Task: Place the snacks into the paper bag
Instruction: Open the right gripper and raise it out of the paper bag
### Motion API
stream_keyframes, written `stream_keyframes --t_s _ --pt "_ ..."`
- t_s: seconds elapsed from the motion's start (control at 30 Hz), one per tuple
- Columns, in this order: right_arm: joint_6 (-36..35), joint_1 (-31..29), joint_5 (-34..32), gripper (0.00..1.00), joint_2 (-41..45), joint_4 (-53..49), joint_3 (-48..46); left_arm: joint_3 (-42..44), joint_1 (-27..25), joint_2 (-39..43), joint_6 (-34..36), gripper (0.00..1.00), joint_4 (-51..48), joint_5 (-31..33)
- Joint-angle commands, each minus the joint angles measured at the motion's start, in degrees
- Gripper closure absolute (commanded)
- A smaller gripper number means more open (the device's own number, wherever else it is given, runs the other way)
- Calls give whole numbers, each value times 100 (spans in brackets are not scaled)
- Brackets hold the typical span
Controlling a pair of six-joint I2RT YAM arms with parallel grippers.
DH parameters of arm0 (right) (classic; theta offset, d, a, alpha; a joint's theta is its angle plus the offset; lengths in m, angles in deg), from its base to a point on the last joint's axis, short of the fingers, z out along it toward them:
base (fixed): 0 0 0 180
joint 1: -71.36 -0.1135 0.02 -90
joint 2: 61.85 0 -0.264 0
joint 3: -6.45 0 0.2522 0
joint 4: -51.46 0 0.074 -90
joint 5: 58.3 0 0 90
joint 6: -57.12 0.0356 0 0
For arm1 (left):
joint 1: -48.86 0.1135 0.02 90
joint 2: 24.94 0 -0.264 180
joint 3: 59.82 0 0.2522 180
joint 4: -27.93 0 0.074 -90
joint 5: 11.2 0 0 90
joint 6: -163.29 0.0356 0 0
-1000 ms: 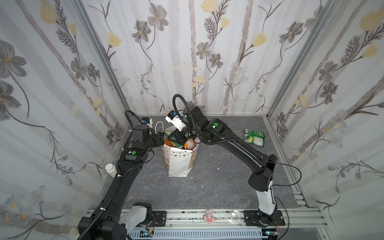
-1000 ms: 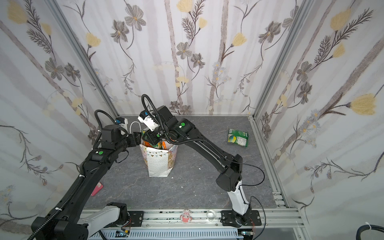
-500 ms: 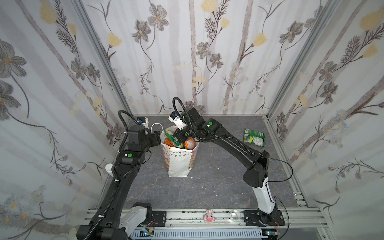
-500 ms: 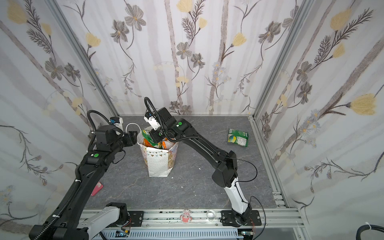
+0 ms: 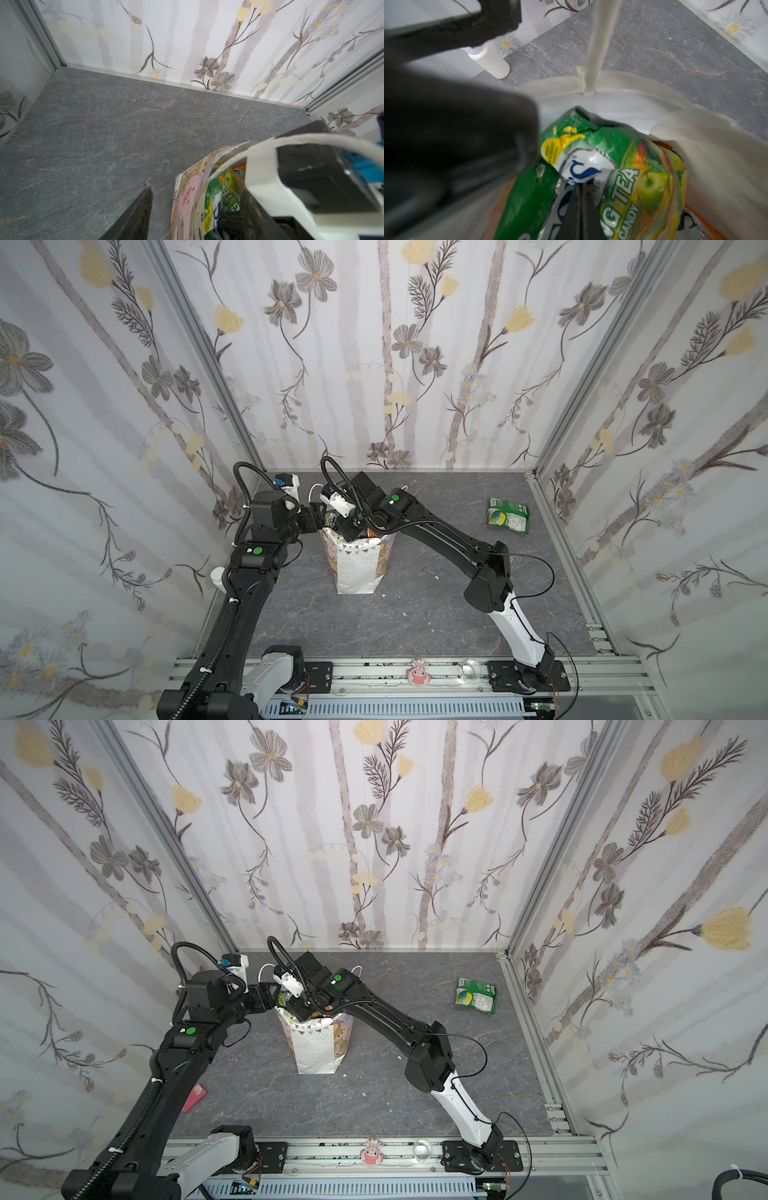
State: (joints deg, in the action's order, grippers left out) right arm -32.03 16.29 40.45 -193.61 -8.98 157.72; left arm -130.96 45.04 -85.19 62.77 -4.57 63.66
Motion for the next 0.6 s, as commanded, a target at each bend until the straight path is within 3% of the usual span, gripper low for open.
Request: stream_keyframes --t_s 0.0,0.23,0.43,0.57 --pt "-149 -14 -197 94 67 -369 59 -45 -11 -72 42 33 161 -178" --pt "160 -4 -260 85 780 181 57 -80 -38 -163 57 33 90 -148" --pt "418 0 -727 89 1534 394 -42 -57 -95 -196 63 33 105 -172" --pt "583 -4 -745 88 2500 1130 -1242 -89 -155 -220 76 33 64 -156"
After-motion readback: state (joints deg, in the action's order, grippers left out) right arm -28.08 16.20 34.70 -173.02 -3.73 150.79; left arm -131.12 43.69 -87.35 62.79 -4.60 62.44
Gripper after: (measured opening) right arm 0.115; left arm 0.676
